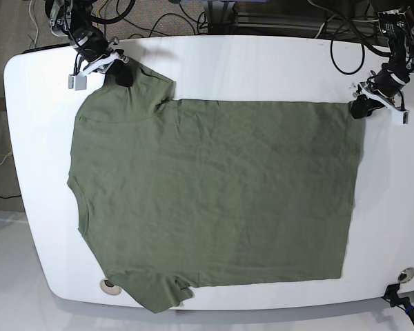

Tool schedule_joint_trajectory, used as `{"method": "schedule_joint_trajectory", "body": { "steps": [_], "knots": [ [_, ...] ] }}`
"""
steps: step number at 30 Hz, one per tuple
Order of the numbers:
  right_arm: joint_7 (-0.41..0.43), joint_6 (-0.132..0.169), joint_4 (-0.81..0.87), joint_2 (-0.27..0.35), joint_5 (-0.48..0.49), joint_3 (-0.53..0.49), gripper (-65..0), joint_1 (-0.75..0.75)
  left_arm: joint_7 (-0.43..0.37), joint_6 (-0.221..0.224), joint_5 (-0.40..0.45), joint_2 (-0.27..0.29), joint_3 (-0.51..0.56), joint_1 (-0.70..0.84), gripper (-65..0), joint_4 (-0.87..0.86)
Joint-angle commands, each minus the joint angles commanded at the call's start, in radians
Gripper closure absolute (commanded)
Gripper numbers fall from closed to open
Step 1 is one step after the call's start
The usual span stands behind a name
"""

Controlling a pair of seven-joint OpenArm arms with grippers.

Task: Fold the T-shirt properly
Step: 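Move the left gripper to the shirt's hem corner and grasp it, then pull both grasped corners back to straighten the shirt edge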

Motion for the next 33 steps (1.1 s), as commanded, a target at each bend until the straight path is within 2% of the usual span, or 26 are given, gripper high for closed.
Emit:
{"method": "schedule_joint_trajectory", "body": {
  "steps": [7, 17, 18, 20, 23, 29, 33],
  "knots": [
    [0.004, 0.002, -0.002, 0.0, 0.003, 0.001, 0.0, -0.001, 0.024, -0.012, -0.003, 0.003, 0.003, 0.002, -11.1, -0.001],
    [0.0, 0.007, 0.004, 0.0, 0.007, 0.002, 0.0, 0.002, -0.019, 0.003, 0.017, 0.008, 0.009, 0.009, 0.0, 0.028],
    [0.014, 0.0, 0.004, 0.0, 0.01, 0.002, 0.0, -0.002, 0.023, -0.004, 0.039, 0.008, 0.007, 0.021, -6.2, 0.03],
    [0.018, 0.002, 0.018, 0.001, 0.013, 0.0, 0.0, -0.005, 0.026, -0.008, 0.032, 0.007, 0.007, 0.032, -6.6, 0.047],
    [0.02, 0.001, 0.044, 0.002, 0.016, 0.001, 0.0, -0.013, 0.03, -0.011, 0.033, 0.003, 0.011, 0.053, -4.0, 0.068],
    [0.022, 0.002, 0.13, 0.003, 0.021, 0.004, 0.0, -0.04, 0.031, -0.013, 0.033, -0.008, -0.017, 0.1, -3.3, 0.095],
    [0.019, 0.002, 0.194, 0.005, 0.022, 0.016, 0.0, -0.054, 0.005, -0.012, 0.033, -0.011, -0.054, 0.128, 0.0, 0.14]
  ]
}}
